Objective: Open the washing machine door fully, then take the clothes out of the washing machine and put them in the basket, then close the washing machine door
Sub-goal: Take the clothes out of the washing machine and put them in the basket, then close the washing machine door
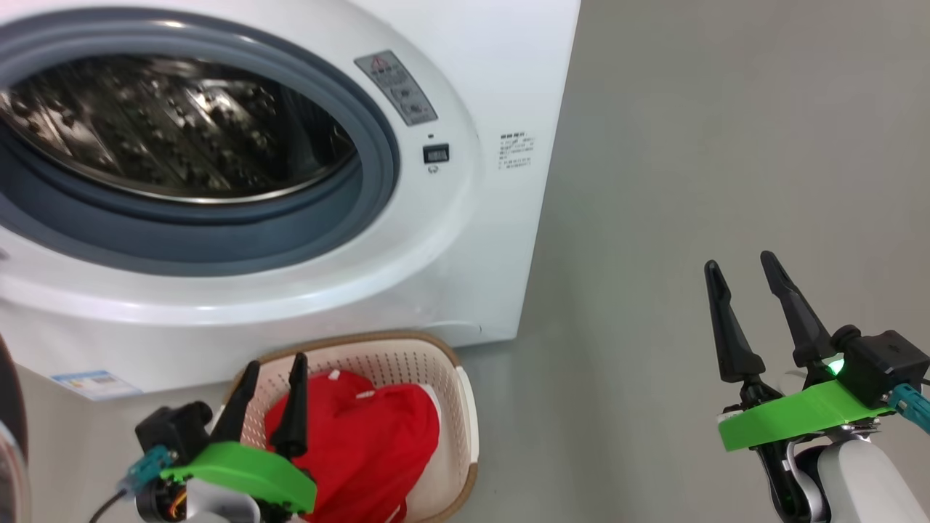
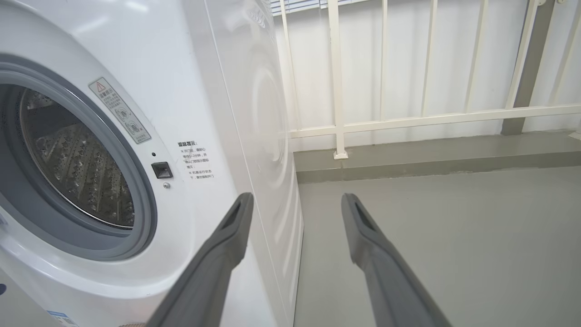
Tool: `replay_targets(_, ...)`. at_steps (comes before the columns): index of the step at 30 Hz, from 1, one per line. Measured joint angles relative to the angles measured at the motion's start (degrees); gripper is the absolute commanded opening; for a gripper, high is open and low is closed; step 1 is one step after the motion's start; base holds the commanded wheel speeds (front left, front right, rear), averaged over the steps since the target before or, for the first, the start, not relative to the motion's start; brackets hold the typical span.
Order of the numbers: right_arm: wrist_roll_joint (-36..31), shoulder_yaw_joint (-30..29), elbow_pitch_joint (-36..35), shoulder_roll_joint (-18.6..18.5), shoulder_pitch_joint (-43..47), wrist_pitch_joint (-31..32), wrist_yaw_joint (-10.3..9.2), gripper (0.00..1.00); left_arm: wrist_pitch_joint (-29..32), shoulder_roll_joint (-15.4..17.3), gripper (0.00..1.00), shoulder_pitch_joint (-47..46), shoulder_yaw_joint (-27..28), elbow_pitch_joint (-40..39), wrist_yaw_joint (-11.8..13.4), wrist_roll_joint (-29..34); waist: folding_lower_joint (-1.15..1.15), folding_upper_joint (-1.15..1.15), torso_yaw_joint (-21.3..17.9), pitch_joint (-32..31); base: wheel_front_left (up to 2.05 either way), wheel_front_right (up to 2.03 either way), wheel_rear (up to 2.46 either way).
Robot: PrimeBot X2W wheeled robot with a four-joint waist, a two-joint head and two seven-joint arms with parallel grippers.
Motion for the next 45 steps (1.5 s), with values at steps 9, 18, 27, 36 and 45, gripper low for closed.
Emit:
replay_targets(9, 0.82, 0.01, -0.47, 0.24, 3.03, 0.0, 0.0, 1.0, 0.0, 0.04, 1.0, 6.5, 1.2, -9.79, 0.0, 2.05, 0.0, 0.0, 0.57, -5.1, 0.0, 0.0, 0.0)
replay_targets(18, -0.27, -0.45, -0.47, 0.25, 6.62, 0.0, 0.0, 1.0, 0.0, 1.07, 1.0, 11.98, 3.97, -15.39, 0.0, 4.8, 0.0, 0.0, 0.84, -9.61, 0.0, 0.0, 0.0)
replay_targets(27, -1.22, -2.38, -1.75, 0.24, 8.5, 0.0, 0.0, 1.0, 0.0, 1.3, 1.0, 14.99, 5.45, -19.02, 0.0, 8.18, 0.0, 0.0, 1.29, -11.41, 0.0, 0.0, 0.0)
replay_targets(36, -2.19, -3.85, -2.97, 0.25, 10.51, 0.0, 0.0, 1.0, 0.0, 1.31, 1.0, 17.16, 6.98, -19.89, 0.0, 10.27, 0.0, 0.0, 1.63, -12.47, 0.0, 0.0, 0.0)
replay_targets(45, -2.24, -4.23, -3.2, 0.34, 11.79, 0.0, 0.0, 1.0, 0.0, 1.33, 1.0, 17.31, 7.65, -20.03, 0.0, 10.76, 0.0, 0.0, 1.88, -13.17, 0.0, 0.0, 0.0)
